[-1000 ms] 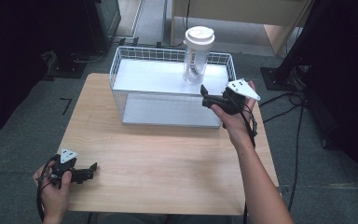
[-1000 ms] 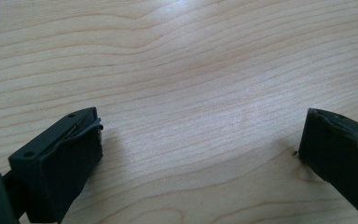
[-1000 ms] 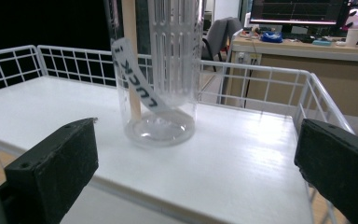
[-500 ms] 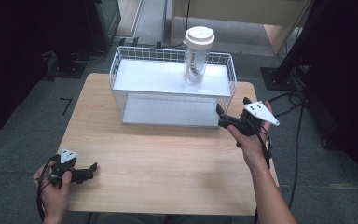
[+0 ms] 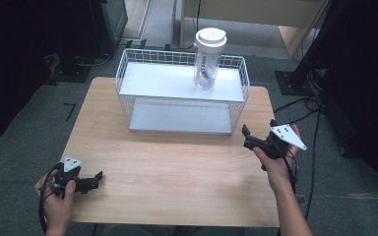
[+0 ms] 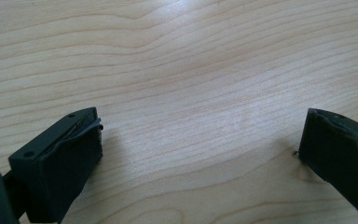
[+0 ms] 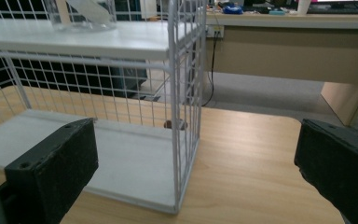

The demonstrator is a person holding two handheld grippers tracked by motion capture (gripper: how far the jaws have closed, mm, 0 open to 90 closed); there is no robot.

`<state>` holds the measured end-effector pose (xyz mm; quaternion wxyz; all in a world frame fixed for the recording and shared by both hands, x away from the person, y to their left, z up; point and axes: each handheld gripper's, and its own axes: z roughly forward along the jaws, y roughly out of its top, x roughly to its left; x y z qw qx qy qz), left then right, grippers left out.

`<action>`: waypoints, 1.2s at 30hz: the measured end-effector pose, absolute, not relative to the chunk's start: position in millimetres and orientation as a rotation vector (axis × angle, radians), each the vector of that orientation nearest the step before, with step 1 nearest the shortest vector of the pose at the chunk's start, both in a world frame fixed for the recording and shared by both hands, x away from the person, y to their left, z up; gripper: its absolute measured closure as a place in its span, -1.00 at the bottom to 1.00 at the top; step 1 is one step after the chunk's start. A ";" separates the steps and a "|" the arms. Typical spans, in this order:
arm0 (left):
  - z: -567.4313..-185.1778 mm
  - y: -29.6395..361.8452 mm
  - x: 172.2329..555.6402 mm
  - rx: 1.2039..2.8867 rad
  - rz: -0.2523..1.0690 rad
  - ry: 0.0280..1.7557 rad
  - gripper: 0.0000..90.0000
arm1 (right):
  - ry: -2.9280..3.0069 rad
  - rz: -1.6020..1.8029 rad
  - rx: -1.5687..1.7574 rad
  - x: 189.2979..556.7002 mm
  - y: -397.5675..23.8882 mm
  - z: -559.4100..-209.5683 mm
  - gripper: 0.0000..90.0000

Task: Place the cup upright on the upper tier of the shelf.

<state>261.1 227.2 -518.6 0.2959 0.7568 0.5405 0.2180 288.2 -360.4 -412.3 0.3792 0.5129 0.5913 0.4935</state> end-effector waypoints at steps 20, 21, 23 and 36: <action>-518.5 227.2 261.1 2.014 0.579 1.438 -1.00 | 1.501 1.168 1.447 255.1 -394.4 -465.4 -1.00; -518.5 227.3 261.1 2.014 0.579 1.438 -1.00 | 1.501 1.168 1.447 255.1 -394.4 -465.4 -1.00; -518.5 227.2 261.1 2.014 0.579 1.438 -1.00 | 1.501 1.157 1.458 252.3 -397.2 -469.6 -1.00; -518.5 227.3 261.1 2.014 0.579 1.438 -1.00 | 1.520 1.101 1.506 238.7 -408.3 -491.8 -1.00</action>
